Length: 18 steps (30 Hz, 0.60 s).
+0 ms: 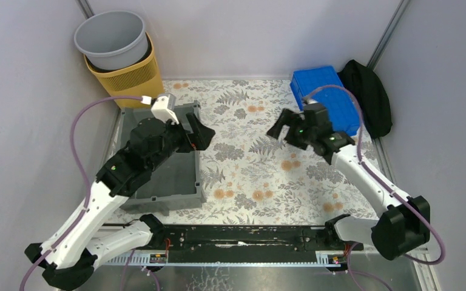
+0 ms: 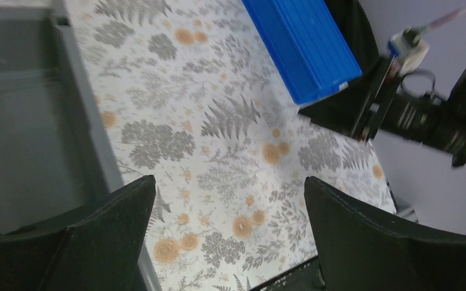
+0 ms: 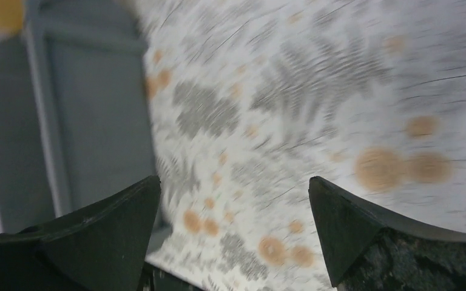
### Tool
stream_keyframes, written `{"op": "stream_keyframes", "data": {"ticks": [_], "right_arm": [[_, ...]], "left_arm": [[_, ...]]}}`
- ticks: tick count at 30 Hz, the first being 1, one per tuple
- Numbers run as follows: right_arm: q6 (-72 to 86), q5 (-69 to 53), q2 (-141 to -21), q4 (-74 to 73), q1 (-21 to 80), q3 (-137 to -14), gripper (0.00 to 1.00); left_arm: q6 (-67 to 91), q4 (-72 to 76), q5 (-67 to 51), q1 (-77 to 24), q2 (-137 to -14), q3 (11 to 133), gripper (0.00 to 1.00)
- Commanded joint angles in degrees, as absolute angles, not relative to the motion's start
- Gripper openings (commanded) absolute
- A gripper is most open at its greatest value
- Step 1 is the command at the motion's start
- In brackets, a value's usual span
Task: Turn the large container upside down
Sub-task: Move the container to the center of the board.
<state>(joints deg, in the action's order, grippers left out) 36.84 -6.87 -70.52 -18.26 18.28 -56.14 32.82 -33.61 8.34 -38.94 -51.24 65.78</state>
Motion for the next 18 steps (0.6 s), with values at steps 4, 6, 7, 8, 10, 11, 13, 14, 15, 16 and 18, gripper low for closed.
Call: {"op": "stream_keyframes", "data": {"ticks": [4,6,7,8,10,11,13,14,15,16,18], "right_arm": [[39.51,-11.36,-75.45,-16.71,38.09,-66.70,0.97],[40.11,-10.81,-77.81,-16.03,41.39,-69.38,0.97],[40.10,-10.50,-79.29,-15.78,42.99,-70.94,0.96],[39.89,-9.95,-80.94,-15.84,44.31,-72.43,0.96],[38.81,-8.67,-84.90,-16.78,47.15,-77.33,0.96],[38.27,-7.71,-86.97,-17.77,48.91,-79.47,0.96],[37.26,-5.40,-91.33,-21.15,51.23,-84.67,0.96],[36.85,-4.49,-93.70,-22.55,52.23,-87.08,0.96],[36.49,-3.48,-96.02,-23.91,53.24,-89.65,0.96],[36.17,-2.37,-98.56,-25.31,54.15,-92.01,0.96],[35.60,0.05,-103.08,-28.45,55.99,-97.38,0.96]], "left_arm": [[33.91,-45.19,17.40,-38.36,-47.62,75.71,1.00],[34.46,-46.19,17.45,-38.32,-46.26,76.80,1.00],[34.65,-46.42,17.40,-38.31,-45.41,77.14,1.00],[34.85,-46.53,17.39,-38.32,-44.73,77.29,1.00],[35.06,-46.44,17.40,-38.32,-43.16,77.38,1.00],[34.99,-46.37,17.48,-38.32,-42.76,77.28,1.00],[34.77,-46.20,17.51,-38.34,-42.17,77.02,1.00],[34.66,-46.15,17.42,-38.37,-42.04,76.93,1.00],[34.57,-46.14,17.38,-38.33,-41.89,76.84,1.00],[34.48,-46.13,17.37,-38.32,-41.73,76.63,1.00],[34.10,-45.60,17.10,-38.32,-41.22,76.17,1.00]]}}
